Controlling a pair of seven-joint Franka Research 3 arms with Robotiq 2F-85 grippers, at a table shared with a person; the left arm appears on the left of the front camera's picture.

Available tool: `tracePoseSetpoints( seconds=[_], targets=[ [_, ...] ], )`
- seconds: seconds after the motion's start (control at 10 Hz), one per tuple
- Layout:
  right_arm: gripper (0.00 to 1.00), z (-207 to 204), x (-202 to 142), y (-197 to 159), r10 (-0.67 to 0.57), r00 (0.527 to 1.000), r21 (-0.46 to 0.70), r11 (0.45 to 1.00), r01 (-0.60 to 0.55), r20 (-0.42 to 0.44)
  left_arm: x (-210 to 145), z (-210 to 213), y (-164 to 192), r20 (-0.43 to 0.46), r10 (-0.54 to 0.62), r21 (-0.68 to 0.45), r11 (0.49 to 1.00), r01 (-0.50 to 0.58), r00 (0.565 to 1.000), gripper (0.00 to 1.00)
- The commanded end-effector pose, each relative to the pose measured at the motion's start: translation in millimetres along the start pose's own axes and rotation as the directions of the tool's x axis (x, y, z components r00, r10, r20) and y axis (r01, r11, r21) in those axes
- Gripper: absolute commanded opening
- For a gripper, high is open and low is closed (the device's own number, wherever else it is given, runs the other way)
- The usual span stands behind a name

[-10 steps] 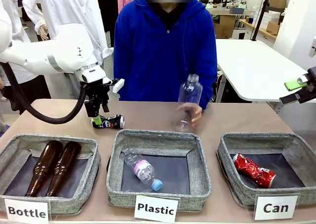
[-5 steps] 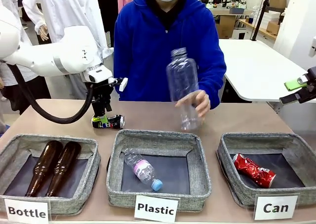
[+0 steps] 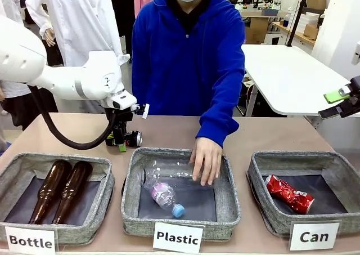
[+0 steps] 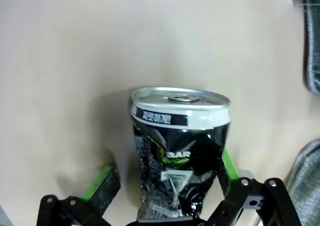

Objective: Sort the can waste into the basket.
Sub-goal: Pick up the can waste from the table and place it in the right Fabric basket.

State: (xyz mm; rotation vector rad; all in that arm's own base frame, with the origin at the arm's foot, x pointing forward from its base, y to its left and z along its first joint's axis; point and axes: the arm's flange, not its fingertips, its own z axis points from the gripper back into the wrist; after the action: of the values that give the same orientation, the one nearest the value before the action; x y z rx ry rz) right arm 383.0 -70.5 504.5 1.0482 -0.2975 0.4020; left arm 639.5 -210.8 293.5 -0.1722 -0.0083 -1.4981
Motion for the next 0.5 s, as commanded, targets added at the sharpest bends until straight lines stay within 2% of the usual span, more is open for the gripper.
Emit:
tracePoseSetpoints(
  seconds=[0.0,0.1,0.2,0.3,0.4],
  targets=[
    [1.0,3.7,-0.4,0.9,0.017,1.0,0.003,1.0,-0.017,-0.008,1.8,5.2,5.6,-0.02,0.011,-0.011,1.0,-0.011,1.0,1.0],
    [1.0,3.7,-0.4,0.9,0.017,1.0,0.003,1.0,-0.017,-0.008,1.9,6.1,6.4,-0.014,0.01,-0.004,1.0,-0.011,1.0,1.0],
    [1.0,3.7,-0.4,0.9,0.017,1.0,0.003,1.0,-0.017,-0.008,0.9,7.7,5.6,0.004,0.007,-0.003,1.0,-0.007,1.0,0.4],
    [1.0,3.7,-0.4,0.9,0.017,1.0,0.003,1.0,-0.017,-0.008,0.8,8.0,4.3,-0.003,0.004,-0.008,1.0,-0.004,1.0,0.4],
    [1.0,3.7,-0.4,0.9,0.017,1.0,0.003,1.0,-0.017,-0.008,0.8,6.9,4.0,-0.01,0.004,-0.014,1.0,-0.004,1.0,0.0]
  ],
)
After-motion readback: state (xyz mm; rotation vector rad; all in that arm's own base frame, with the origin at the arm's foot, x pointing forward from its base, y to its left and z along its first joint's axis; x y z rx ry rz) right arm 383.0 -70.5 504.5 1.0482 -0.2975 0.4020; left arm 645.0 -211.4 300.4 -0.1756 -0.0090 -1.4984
